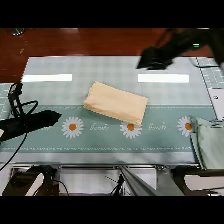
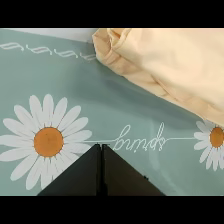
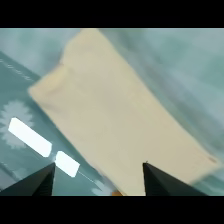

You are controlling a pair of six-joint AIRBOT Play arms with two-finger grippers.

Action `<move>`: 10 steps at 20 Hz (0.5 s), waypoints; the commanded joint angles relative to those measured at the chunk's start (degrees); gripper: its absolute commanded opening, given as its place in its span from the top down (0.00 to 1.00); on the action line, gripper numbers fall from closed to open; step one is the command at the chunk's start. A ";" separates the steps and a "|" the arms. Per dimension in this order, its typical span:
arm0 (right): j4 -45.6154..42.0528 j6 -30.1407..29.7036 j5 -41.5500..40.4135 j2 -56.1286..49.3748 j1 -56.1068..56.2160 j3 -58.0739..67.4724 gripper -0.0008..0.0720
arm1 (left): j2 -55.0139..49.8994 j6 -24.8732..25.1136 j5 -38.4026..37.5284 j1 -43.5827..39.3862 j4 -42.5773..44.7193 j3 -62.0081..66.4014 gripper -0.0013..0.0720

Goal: Fold the shirts.

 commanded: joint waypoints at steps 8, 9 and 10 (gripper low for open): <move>8.94 11.63 -44.81 32.94 -10.21 -72.41 0.14 | -1.66 0.02 2.12 0.02 -0.26 -0.07 0.95; 13.16 5.68 -42.71 29.49 -10.21 -72.46 0.14 | -1.97 0.04 2.56 0.02 -0.55 -0.07 0.95; 16.39 1.88 -40.57 25.99 -10.25 -71.60 0.14 | -2.29 0.04 3.06 0.02 -1.11 -0.07 0.95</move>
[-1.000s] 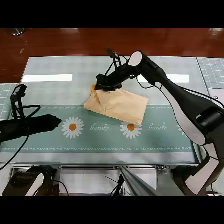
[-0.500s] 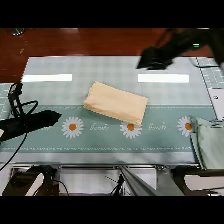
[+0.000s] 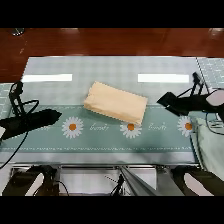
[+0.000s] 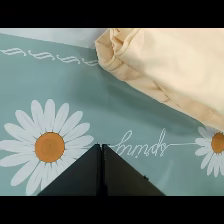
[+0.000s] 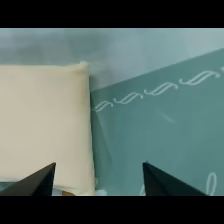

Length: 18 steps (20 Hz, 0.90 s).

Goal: Fold the shirts.

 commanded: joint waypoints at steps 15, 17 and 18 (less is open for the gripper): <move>23.50 -22.73 8.96 -31.08 10.88 14.36 0.95 | -4.35 0.02 1.75 -2.01 -2.10 -0.02 0.95; 21.97 -22.88 14.71 -30.45 10.99 21.81 0.96 | -4.35 0.04 1.75 -2.56 -2.05 -0.02 0.95; 20.33 -21.55 16.55 -29.44 10.99 26.36 0.95 | -4.35 0.02 1.75 -2.60 -2.05 -0.02 0.95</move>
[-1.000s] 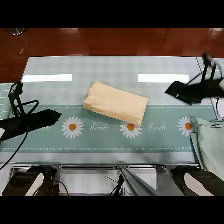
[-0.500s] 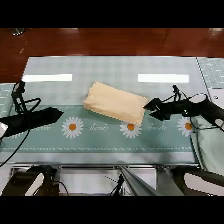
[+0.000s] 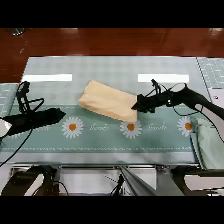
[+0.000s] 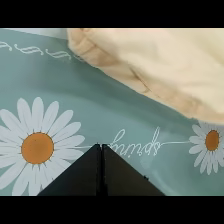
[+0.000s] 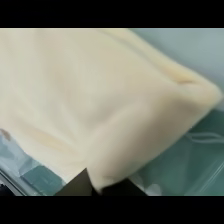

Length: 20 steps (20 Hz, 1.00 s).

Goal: Fold the shirts.

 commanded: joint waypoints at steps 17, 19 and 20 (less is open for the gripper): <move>-25.73 18.05 45.11 10.47 -34.67 59.98 0.96 | -0.07 0.02 0.00 -0.50 -0.07 -0.02 0.95; -25.68 18.71 45.11 14.16 -42.86 56.50 0.96 | -0.07 0.04 0.04 -0.50 -0.02 -0.02 0.95; -26.34 18.91 45.11 16.41 -46.73 53.79 0.96 | -0.07 0.04 0.04 -0.50 -0.02 -0.02 0.95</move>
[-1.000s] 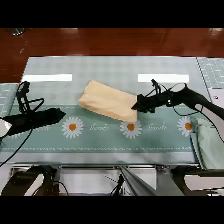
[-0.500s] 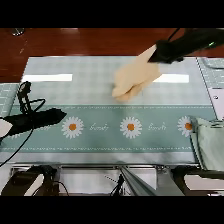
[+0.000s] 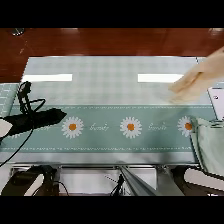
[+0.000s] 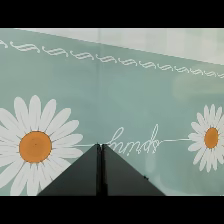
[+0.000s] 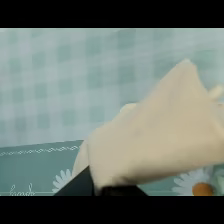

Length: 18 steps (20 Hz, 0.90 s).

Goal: Fold the shirts.

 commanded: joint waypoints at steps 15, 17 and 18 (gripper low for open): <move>-43.93 5.97 2.36 38.66 -35.15 -45.24 0.95 | -1.66 0.00 9.55 -0.04 0.04 -0.02 0.95; -46.05 7.85 2.51 39.08 -35.15 -46.80 0.39 | -2.97 0.00 11.39 -0.20 0.04 -0.02 0.95; -44.98 7.69 1.97 38.60 -35.10 -46.88 0.11 | -3.82 0.00 11.93 -0.28 0.04 -0.02 0.95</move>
